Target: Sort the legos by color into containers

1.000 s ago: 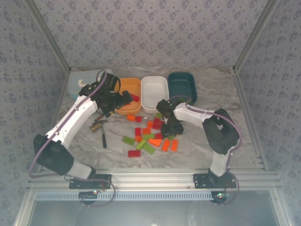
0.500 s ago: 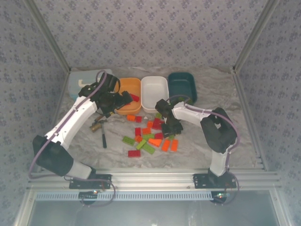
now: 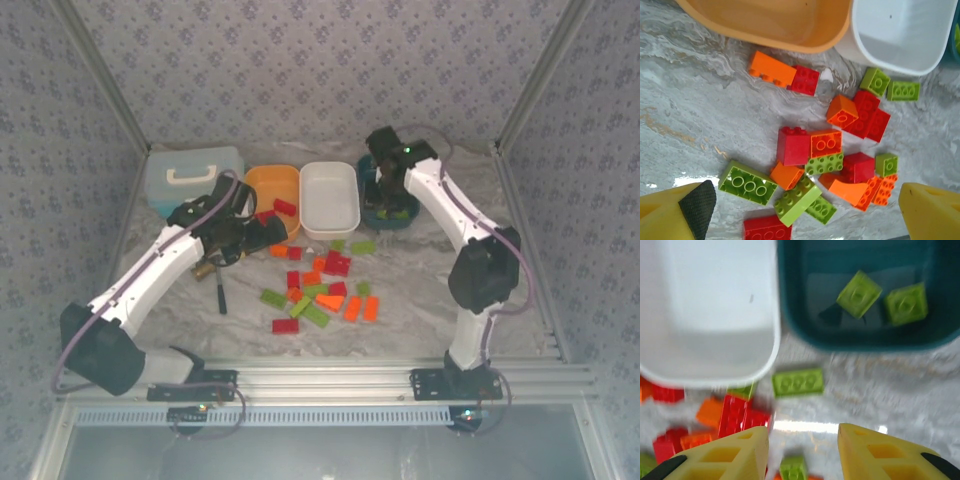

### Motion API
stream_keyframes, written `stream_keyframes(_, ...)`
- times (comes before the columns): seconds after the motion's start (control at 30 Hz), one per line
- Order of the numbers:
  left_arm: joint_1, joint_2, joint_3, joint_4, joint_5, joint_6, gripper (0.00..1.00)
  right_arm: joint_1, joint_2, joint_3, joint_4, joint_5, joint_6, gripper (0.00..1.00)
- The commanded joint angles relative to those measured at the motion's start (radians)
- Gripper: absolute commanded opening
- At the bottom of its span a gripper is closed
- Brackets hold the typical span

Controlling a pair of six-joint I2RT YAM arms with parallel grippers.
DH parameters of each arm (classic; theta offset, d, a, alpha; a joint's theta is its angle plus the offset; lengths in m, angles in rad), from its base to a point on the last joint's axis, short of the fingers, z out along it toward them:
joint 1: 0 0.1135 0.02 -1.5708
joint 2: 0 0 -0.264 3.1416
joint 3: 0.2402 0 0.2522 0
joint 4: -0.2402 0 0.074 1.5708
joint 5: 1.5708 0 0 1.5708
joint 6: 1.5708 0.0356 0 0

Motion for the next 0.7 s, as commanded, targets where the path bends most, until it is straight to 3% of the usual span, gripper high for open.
stream_keyframes(0.0, -0.009, -0.032, -0.031, 0.024, 0.025, 0.052, 0.96, -0.043, 0.162, 0.124, -0.093, 0.053, 0.023, 0.42)
stream_keyframes(0.27, -0.014, -0.062, -0.074, 0.040, 0.032, 0.035, 0.96, -0.130, 0.363, 0.300, -0.047, 0.076, 0.075, 0.41)
stream_keyframes(0.4, -0.015, -0.085, -0.080, 0.019, 0.022, 0.035, 0.96, -0.111, 0.361, 0.329, -0.080, 0.088, 0.036, 0.39)
stream_keyframes(0.53, -0.015, -0.105, -0.088, 0.005, 0.012, 0.032, 0.96, -0.010, 0.134, 0.059, 0.003, 0.123, -0.014, 0.49)
stream_keyframes(0.67, -0.013, -0.117, -0.104, 0.004, 0.004, 0.025, 0.97, 0.102, -0.099, -0.323, 0.076, 0.034, 0.001, 0.58)
